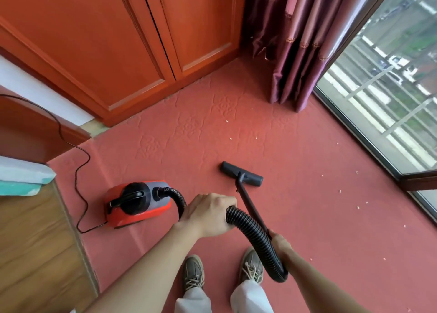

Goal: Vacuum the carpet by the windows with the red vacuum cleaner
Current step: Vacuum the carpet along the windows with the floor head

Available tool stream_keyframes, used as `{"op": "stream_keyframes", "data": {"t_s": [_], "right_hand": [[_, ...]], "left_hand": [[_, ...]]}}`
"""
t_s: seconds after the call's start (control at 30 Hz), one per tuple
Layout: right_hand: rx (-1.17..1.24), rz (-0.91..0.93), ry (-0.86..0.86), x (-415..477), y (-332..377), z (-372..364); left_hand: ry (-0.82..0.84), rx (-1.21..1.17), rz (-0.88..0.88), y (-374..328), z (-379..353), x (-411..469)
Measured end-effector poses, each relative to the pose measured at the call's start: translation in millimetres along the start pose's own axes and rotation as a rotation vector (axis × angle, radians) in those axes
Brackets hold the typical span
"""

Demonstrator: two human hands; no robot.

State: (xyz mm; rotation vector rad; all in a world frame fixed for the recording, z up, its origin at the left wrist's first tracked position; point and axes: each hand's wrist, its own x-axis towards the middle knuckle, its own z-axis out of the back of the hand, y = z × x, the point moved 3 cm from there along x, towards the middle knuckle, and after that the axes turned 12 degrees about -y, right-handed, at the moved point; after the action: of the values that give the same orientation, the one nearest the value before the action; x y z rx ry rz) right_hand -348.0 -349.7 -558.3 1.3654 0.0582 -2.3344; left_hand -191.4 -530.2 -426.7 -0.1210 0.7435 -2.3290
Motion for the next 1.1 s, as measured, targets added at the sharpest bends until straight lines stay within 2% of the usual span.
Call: {"op": "stream_keyframes", "data": {"t_s": [0.1,0.23,0.37,0.47,0.63,0.83,1.1], "right_hand": [[0.056,-0.021,-0.019,5.8,16.6,4.3],[0.077,-0.024,-0.096,61.4,60.2,45.2],[-0.038,-0.029,-0.183,120.3,83.1,104.3],[-0.057,0.014,-0.175,132.9,86.0,126.2],[0.059,0.053,-0.086,105.0,71.3,97.3],[0.14,0.038,-0.02,55.2,48.0,45.8],[0.109,0.096,-0.096,123.2,134.0,93.5]], "left_hand": [[-0.049,0.001,0.04,4.3,9.9,-5.5],[-0.217,-0.032,0.172,15.3,26.0,18.2],[-0.284,-0.036,0.144,6.6,24.0,51.6],[-0.296,-0.048,0.136,0.9,16.4,67.5],[-0.27,-0.067,0.137,3.3,11.8,64.5],[-0.235,0.026,0.026,9.5,13.7,53.6],[-0.438,-0.008,0.122,29.1,36.7,70.6]]}}
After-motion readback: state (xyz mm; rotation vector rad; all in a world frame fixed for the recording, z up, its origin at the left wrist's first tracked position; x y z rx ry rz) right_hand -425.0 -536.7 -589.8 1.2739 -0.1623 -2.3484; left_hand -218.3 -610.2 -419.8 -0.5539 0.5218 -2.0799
